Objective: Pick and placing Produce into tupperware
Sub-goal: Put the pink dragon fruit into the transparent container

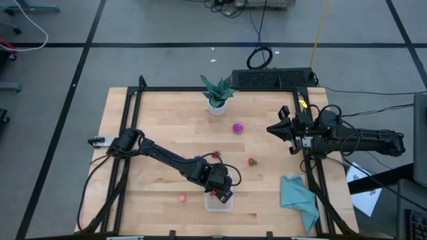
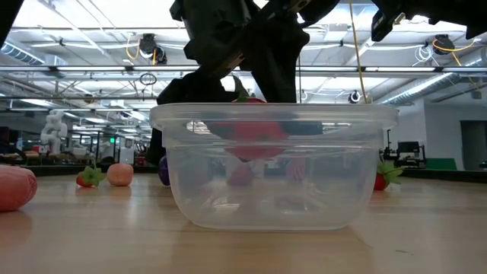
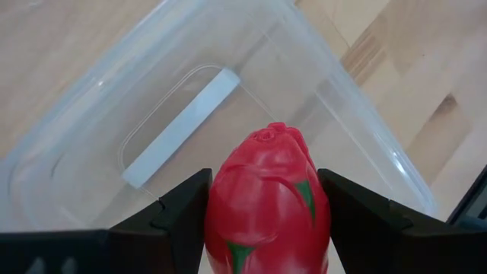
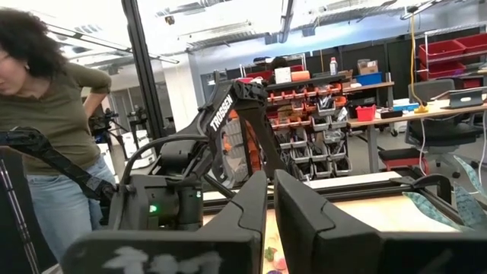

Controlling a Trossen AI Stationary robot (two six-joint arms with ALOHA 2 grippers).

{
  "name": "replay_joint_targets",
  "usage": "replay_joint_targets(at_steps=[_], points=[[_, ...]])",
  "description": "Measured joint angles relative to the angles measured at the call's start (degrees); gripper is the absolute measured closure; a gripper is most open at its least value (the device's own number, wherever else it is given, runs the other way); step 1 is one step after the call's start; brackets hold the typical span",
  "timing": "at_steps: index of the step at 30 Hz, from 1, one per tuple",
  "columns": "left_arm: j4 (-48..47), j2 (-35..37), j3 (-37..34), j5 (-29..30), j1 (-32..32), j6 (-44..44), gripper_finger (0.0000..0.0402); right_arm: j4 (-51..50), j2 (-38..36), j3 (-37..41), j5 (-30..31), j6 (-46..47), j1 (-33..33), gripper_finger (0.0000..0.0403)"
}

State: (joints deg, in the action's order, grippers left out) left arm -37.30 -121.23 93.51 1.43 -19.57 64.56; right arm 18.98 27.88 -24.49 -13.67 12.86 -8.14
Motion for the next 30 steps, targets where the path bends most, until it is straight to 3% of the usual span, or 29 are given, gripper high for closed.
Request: replay_joint_targets(at_steps=[30], points=[[0.26, 0.07, 0.0, 1.19, 0.0, -2.54, 0.0172, 0.0, 0.0, -0.01, 0.02, -0.02, 0.0, 0.0385]])
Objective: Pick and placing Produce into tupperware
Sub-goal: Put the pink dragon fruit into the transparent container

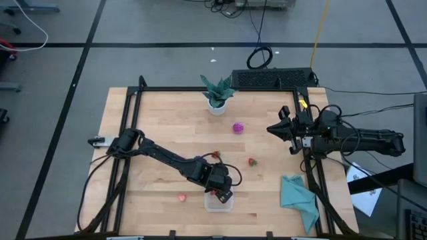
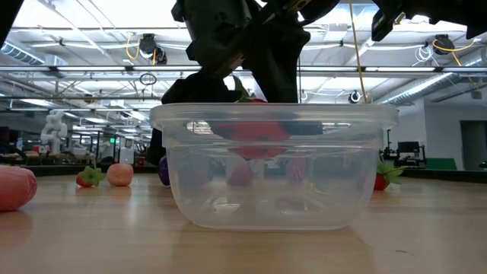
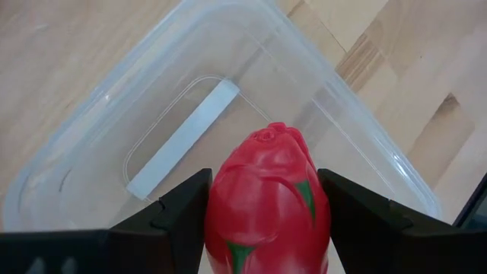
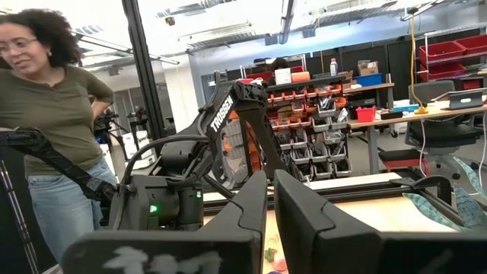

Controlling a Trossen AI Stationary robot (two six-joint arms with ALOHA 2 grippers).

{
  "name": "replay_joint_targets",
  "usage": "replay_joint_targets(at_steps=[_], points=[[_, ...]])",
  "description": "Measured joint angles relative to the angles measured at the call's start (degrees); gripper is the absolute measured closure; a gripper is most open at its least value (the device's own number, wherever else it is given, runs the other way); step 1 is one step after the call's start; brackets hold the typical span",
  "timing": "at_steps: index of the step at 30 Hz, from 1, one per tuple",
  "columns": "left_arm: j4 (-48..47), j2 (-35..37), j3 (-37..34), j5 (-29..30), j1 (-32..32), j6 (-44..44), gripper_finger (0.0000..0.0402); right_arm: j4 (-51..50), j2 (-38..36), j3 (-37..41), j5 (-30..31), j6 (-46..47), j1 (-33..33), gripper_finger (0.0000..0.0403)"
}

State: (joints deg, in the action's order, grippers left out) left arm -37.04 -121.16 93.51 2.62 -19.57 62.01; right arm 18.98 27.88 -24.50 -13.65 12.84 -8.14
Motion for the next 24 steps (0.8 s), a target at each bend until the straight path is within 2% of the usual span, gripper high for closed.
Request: replay_joint_targets(at_steps=[24], points=[[-0.44, 0.0, 0.0, -0.12, 0.04, 0.18, 0.0172, -0.02, 0.02, -0.01, -0.02, 0.0, 0.0, 0.0385]])
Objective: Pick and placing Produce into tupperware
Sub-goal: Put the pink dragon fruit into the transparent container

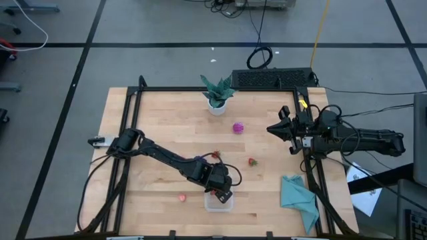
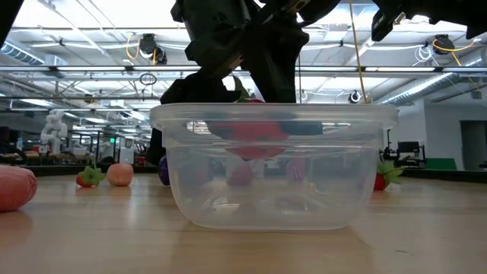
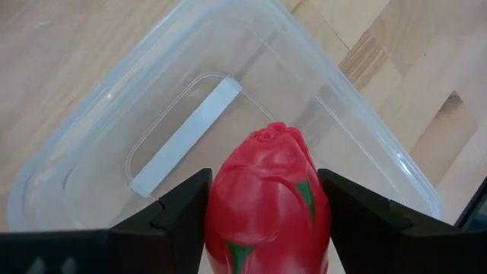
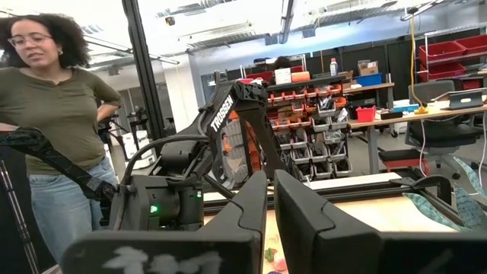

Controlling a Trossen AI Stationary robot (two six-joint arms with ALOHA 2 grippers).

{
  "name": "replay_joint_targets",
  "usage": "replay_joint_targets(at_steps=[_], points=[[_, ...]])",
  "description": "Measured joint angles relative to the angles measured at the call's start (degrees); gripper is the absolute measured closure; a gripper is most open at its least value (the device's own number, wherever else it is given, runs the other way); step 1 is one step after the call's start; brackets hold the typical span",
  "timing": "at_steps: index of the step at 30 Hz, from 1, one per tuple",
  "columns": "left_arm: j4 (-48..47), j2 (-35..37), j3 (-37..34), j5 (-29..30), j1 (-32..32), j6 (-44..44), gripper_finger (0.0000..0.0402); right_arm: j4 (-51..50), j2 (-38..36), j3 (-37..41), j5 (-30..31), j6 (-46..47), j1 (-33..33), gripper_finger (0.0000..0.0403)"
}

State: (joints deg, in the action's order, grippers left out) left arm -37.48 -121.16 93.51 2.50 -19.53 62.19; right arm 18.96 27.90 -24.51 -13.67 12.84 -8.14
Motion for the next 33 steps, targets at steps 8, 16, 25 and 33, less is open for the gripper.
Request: replay_joint_targets(at_steps=[8, 16, 25, 33], points=[[0.01, 0.02, 0.0, -0.04, 0.03, 0.74, 0.0172, 0.0, 0.0, 0.02, 0.02, 0.0, 0.0, 0.0385], [1.22, 0.02, 0.0, -0.06, 0.93, 0.87, 0.0171, 0.0, 0.0, 0.02, 0.0, -0.02, 0.02, 0.0385], [1.29, 0.02, 0.0, -0.96, 1.01, 0.82, 0.0154, -0.02, 0.0, 0.01, 0.0, -0.01, 0.0, 0.0385], [1.29, 0.02, 0.0, -0.96, 1.03, 0.78, 0.0111, -0.02, 0.0, 0.02, 0.0, -0.01, 0.0, 0.0385]])
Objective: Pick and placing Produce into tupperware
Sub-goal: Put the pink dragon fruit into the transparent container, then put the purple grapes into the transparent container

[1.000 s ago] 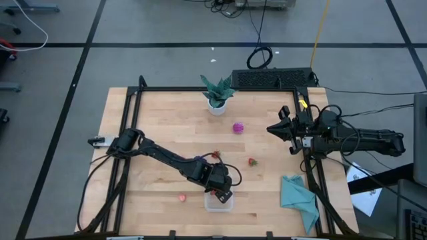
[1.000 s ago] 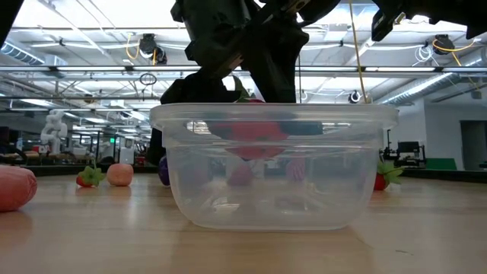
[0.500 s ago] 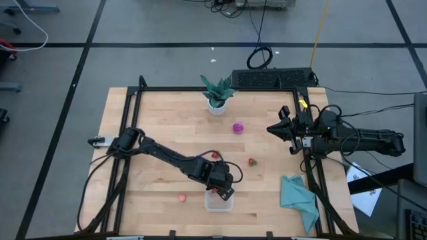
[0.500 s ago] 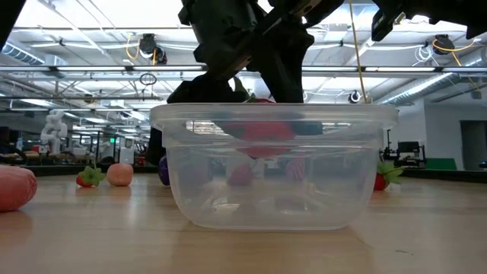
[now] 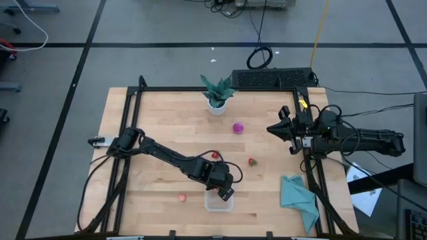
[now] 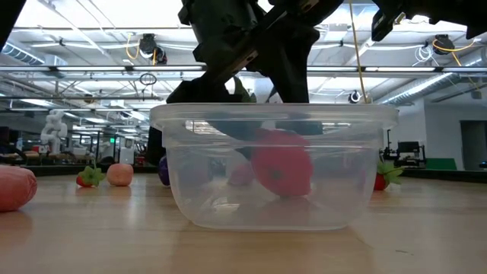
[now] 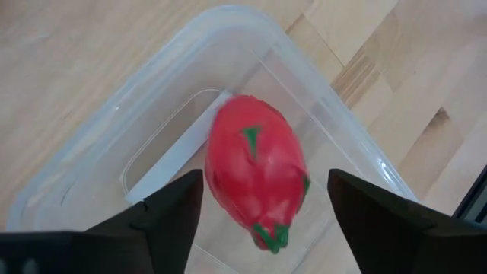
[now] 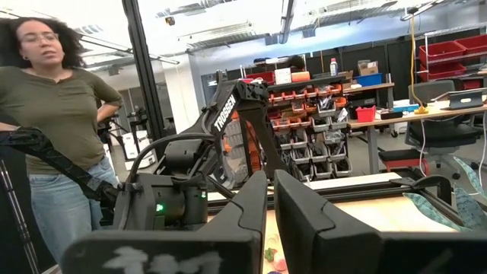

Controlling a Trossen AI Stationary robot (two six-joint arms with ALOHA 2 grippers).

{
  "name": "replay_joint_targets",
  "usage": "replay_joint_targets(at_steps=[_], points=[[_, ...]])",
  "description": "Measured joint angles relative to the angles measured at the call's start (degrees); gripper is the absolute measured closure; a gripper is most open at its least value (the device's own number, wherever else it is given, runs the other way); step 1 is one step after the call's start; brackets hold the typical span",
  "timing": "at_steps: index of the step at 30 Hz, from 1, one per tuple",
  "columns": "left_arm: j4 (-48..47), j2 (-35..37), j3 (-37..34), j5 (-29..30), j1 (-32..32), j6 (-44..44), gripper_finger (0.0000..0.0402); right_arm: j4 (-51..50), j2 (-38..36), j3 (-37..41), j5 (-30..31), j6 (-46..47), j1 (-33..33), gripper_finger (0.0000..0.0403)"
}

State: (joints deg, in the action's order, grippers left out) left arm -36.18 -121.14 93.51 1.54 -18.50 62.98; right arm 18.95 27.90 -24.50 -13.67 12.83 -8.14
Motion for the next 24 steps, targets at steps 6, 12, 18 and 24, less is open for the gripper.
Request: replay_joint_targets(at_steps=[6, 12, 18, 24], points=[[0.0, 0.0, 0.0, 0.0, 0.0, 0.05, 0.0108, 0.02, 0.0, -0.01, 0.0, 0.01, 0.0, 0.0385], [0.46, 2.0, 0.02, -0.04, 0.0, 0.18, 0.0107, -0.01, -0.02, -0.02, 0.0, 0.01, 0.0, 0.0385], [0.89, 6.68, 0.02, 0.79, -0.19, 0.31, 0.0107, -0.14, -0.02, 0.01, 0.0, 0.01, 0.02, 0.0385], [-0.3, 10.71, 0.09, 4.3, -1.18, -2.48, 0.0107, -0.42, 0.0, 0.0, -0.02, 0.0, 0.02, 0.0385]])
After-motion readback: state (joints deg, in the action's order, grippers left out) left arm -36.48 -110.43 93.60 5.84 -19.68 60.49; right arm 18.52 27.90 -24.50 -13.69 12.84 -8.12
